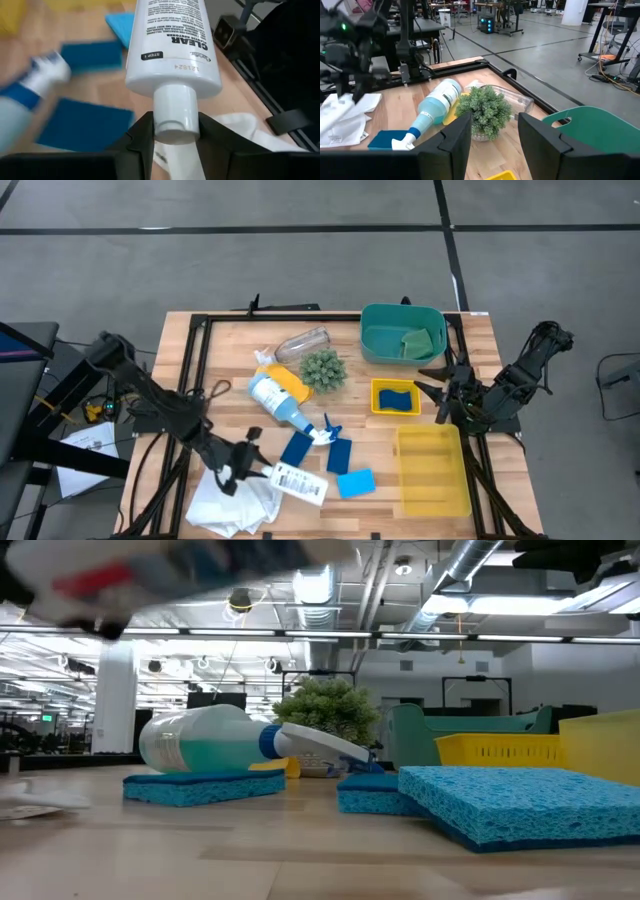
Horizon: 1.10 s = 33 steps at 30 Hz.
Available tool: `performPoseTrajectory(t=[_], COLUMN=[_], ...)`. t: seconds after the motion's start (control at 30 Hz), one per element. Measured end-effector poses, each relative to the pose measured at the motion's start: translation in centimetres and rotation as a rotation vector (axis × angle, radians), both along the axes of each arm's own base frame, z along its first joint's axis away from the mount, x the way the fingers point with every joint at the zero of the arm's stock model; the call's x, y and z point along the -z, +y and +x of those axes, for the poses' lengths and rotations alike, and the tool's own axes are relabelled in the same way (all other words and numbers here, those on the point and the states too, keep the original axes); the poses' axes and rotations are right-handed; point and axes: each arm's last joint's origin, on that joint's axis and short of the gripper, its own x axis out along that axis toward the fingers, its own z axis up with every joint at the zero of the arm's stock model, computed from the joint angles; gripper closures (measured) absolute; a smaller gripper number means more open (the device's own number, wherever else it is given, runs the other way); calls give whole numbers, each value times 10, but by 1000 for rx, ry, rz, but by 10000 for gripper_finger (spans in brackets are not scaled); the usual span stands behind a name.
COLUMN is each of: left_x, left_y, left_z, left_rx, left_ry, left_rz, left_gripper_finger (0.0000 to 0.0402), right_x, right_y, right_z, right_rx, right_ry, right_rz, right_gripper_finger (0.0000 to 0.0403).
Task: Pick & Place Kitchen Items
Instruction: Put the white bottle into the yellow bin
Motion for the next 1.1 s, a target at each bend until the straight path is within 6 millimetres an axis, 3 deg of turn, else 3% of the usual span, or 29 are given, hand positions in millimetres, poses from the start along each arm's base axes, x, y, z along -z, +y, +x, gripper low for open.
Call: performPoseTrajectory(t=[0.2,0.37,0.7,0.87,1.0,1.1], left_x=[-44,-61,-79,-78,-71,-77], left_y=[21,34,32,27,24,21], left_z=[2,15,50,63,61,53], left_rx=[-3,11,62,22,26,24], left_ry=[-2,39,-32,-16,53,126], left_rz=[122,289,766,966,1066,1044], left_gripper_finger=[293,293,293,293,293,293], right_x=[0,0,1,1,2,2], right_y=[0,0,-1,0,0,0], right_z=[0,0,-1,0,0,0], right_rx=[0,1,1,1,1,1], right_ry=[0,4,6,5,3,1], right_rz=[0,-4,-6,-2,6,12], right_gripper_finger=[249,249,249,249,249,249])
